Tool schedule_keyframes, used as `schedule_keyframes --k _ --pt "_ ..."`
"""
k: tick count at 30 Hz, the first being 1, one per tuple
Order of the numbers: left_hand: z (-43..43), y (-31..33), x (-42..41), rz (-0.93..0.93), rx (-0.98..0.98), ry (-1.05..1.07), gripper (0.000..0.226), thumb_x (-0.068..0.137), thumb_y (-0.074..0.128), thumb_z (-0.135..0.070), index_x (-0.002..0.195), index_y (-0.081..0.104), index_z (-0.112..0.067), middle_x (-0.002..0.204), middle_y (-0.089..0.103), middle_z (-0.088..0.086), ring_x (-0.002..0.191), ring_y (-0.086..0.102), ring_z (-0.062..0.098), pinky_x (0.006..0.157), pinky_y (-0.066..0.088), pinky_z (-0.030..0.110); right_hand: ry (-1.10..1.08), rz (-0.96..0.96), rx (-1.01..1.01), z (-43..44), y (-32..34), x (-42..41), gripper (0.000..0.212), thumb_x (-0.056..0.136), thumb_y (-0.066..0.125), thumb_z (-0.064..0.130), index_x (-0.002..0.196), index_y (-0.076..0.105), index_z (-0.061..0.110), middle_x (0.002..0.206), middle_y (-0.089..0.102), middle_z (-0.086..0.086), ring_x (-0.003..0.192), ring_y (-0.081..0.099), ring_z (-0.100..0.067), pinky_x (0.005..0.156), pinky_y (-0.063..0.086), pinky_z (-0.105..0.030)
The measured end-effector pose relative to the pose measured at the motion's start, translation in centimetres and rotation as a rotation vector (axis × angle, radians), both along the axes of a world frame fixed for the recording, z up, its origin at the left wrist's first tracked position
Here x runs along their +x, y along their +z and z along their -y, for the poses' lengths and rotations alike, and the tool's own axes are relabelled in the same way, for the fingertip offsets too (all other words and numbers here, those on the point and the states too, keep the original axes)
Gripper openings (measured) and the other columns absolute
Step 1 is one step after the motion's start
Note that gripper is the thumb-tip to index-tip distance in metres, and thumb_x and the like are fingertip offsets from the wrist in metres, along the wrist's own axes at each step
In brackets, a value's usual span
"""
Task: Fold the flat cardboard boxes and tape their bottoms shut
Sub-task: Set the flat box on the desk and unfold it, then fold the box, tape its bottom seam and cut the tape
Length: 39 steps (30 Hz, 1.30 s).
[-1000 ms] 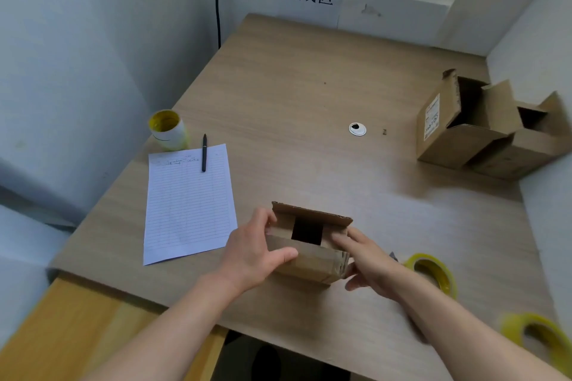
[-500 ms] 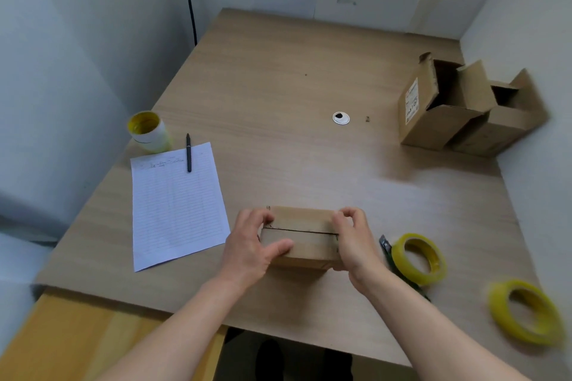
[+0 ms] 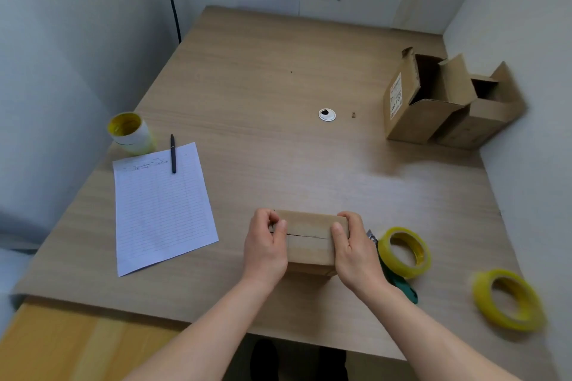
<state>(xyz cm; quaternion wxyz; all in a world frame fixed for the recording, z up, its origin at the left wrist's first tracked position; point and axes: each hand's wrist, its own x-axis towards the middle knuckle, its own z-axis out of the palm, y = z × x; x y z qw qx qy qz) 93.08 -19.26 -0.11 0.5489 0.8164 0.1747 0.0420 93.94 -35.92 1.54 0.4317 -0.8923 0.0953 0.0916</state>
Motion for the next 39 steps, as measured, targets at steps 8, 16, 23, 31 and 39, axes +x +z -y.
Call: schedule_keyframes --k 8,16,23,31,39 --pt "-0.6 -0.2 0.0 -0.218 -0.184 -0.067 0.047 0.104 0.043 -0.035 0.150 0.037 -0.026 0.151 0.042 -0.008 0.137 0.037 0.004 0.110 0.027 0.020 0.038 -0.009 -0.021 0.3 -0.4 0.1 0.030 0.104 0.038 0.043 0.128 0.041 0.026 0.109 0.061 -0.004 0.102 0.059 -0.028 0.087 0.047 -0.041" --pt "1.3 -2.6 -1.5 -0.049 0.298 -0.172 0.044 0.100 0.052 -0.029 0.143 0.047 -0.021 0.140 0.047 -0.002 0.127 0.046 0.013 0.098 0.034 0.021 0.026 -0.105 0.036 2.2 -2.4 -0.4 0.031 0.105 0.040 0.037 0.131 0.046 0.021 0.113 0.059 0.000 0.112 0.058 -0.027 0.082 0.039 -0.029" --pt "0.5 -2.1 -0.7 0.224 0.870 -0.371 0.030 0.089 0.050 -0.041 0.114 0.061 -0.028 0.126 0.055 0.007 0.108 0.053 0.031 0.077 0.048 0.040 0.046 -0.089 0.003 1.6 -2.8 0.5 0.027 0.105 0.039 0.036 0.124 0.046 0.017 0.113 0.064 -0.013 0.108 0.059 -0.036 0.077 0.038 -0.034" --pt "2.2 -1.8 -1.8 0.364 1.004 -0.501 0.017 0.084 0.055 -0.032 0.088 0.065 -0.019 0.095 0.061 0.005 0.083 0.057 0.030 0.065 0.049 0.040 0.130 -0.158 0.002 2.6 -2.8 0.8 0.032 0.105 0.034 0.043 0.127 0.045 0.021 0.115 0.064 -0.008 0.110 0.058 -0.032 0.087 0.043 -0.036" --pt "2.7 -2.0 -2.1 0.405 0.957 -0.393 0.011 0.080 0.059 -0.020 0.071 0.057 -0.016 0.091 0.061 0.005 0.078 0.056 0.028 0.057 0.046 0.033 0.107 -0.065 -0.447 14.0 -1.7 1.4 0.038 0.077 0.063 0.011 0.111 0.070 0.025 0.111 0.062 0.002 0.111 0.057 -0.023 0.088 0.043 -0.028"
